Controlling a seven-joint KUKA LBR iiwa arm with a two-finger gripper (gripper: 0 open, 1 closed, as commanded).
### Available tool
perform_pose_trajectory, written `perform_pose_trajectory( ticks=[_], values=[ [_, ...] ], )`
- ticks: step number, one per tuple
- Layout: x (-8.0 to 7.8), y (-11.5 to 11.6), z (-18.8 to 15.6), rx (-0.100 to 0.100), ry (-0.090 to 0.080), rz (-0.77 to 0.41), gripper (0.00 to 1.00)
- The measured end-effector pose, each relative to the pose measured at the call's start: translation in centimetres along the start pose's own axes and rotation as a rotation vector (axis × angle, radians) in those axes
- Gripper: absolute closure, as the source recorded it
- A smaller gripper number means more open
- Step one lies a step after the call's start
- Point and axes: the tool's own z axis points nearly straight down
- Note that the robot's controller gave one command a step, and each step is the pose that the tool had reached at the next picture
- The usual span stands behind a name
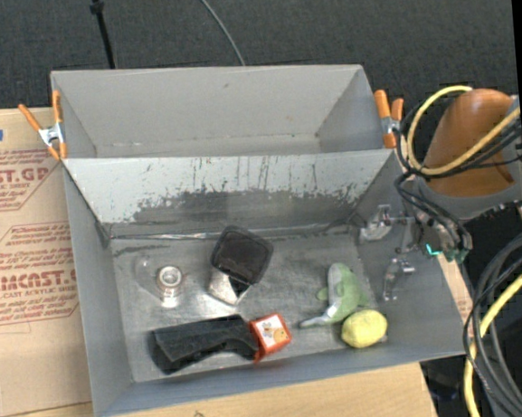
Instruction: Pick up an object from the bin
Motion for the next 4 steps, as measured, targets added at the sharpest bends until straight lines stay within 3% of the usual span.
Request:
perform_pose_trajectory(
  ticks=[1,2,3,4],
  values=[
    [-0.2,0.1,-0.5,0.001,-0.007,-0.001,0.00],
    [0.1,0.9,0.6,0.006,-0.015,-0.078,0.00],
    [2.0,3.9,3.2,0.007,-0.025,-0.366,0.00],
    [2.1,3.8,3.3,0.007,-0.026,-0.362,0.00]
  ],
)
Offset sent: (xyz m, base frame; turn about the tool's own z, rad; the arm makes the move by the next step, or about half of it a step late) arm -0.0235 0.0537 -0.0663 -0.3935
